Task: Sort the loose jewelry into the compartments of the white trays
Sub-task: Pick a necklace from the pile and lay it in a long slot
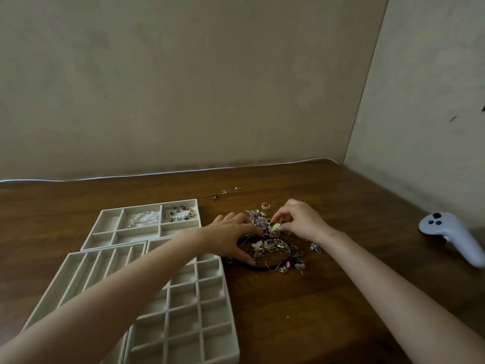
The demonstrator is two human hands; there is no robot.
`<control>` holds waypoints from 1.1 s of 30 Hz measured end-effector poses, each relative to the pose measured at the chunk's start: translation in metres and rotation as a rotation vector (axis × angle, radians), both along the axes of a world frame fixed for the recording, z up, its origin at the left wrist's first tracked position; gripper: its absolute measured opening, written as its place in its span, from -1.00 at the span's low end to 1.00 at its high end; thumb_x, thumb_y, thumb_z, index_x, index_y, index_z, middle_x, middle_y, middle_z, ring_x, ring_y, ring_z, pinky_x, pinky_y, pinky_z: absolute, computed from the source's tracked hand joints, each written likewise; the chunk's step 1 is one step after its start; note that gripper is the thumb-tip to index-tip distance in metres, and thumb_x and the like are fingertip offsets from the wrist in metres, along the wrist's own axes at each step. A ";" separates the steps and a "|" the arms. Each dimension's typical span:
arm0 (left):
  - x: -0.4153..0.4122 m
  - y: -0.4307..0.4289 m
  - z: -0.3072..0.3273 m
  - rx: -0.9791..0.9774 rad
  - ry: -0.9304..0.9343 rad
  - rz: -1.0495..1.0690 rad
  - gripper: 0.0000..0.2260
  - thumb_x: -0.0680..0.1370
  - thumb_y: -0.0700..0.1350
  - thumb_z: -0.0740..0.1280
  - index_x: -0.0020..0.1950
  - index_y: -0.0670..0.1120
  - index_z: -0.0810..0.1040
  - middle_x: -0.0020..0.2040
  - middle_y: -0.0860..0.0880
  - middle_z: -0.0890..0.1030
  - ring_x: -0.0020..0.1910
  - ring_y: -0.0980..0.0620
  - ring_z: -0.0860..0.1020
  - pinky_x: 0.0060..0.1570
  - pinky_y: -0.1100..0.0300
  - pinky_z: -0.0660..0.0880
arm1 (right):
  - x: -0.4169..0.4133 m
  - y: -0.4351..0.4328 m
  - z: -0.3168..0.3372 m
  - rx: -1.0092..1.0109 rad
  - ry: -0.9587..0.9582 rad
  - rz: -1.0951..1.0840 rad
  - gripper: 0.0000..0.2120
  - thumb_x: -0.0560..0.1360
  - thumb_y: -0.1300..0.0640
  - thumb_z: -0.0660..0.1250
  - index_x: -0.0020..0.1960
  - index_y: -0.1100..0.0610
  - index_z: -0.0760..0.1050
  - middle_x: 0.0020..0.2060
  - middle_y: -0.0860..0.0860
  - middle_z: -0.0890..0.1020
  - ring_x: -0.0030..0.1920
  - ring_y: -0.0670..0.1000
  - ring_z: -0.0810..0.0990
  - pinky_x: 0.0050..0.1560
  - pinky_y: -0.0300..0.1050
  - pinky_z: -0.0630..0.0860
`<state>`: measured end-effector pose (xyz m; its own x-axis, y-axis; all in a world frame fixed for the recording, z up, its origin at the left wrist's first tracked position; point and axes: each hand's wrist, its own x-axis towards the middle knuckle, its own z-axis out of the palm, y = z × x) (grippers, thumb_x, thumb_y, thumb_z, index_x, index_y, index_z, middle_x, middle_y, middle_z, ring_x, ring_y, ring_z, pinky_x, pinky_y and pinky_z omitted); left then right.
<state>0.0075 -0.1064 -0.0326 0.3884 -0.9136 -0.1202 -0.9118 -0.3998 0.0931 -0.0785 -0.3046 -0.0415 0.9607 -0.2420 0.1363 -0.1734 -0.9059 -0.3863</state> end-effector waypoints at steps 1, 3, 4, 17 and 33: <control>0.001 -0.001 -0.001 0.000 -0.016 0.012 -0.36 0.40 0.26 0.35 0.42 0.17 0.23 0.40 0.01 0.24 0.38 -0.01 0.17 0.38 -0.04 0.14 | 0.001 0.000 -0.001 -0.022 -0.013 -0.006 -0.85 0.45 0.11 0.42 0.01 -0.05 0.60 0.01 -0.10 0.47 0.05 -0.10 0.44 0.09 -0.13 0.45; 0.002 -0.003 -0.001 -0.031 -0.026 0.038 -0.39 0.42 0.23 0.35 0.41 0.10 0.29 0.38 0.01 0.28 0.36 -0.01 0.22 0.36 -0.02 0.20 | 0.003 0.000 -0.002 -0.043 -0.034 -0.012 -0.91 0.46 0.09 0.42 -0.05 -0.04 0.59 0.00 -0.09 0.48 0.03 -0.10 0.46 0.03 -0.17 0.45; 0.004 -0.004 -0.001 -0.058 -0.023 0.049 -0.44 0.43 0.19 0.36 0.38 0.06 0.33 0.35 0.01 0.31 0.34 0.00 0.27 0.33 0.01 0.25 | 0.003 0.000 -0.002 -0.046 -0.038 -0.013 -0.93 0.46 0.09 0.42 -0.07 -0.04 0.58 -0.01 -0.09 0.48 0.02 -0.11 0.46 0.02 -0.18 0.45; 0.024 -0.005 -0.006 -0.479 0.090 0.240 -0.90 0.48 -0.19 0.39 -0.06 -0.14 0.50 -0.13 0.04 0.50 -0.14 0.07 0.51 -0.24 0.40 0.40 | 0.004 0.019 0.008 0.020 0.034 0.137 -0.85 0.40 0.01 0.46 -0.05 -0.01 0.60 -0.09 -0.11 0.53 -0.09 -0.12 0.46 -0.08 -0.14 0.40; 0.027 0.008 0.010 -0.563 0.476 0.296 -0.78 0.52 -0.30 0.28 0.08 -0.04 0.53 -0.08 0.01 0.60 -0.17 0.14 0.56 -0.22 0.34 0.47 | 0.006 0.027 0.047 1.097 -0.375 0.240 -0.74 0.58 0.03 0.22 -0.18 0.17 0.48 -0.43 0.07 0.57 -0.51 -0.01 0.48 -0.54 -0.25 0.37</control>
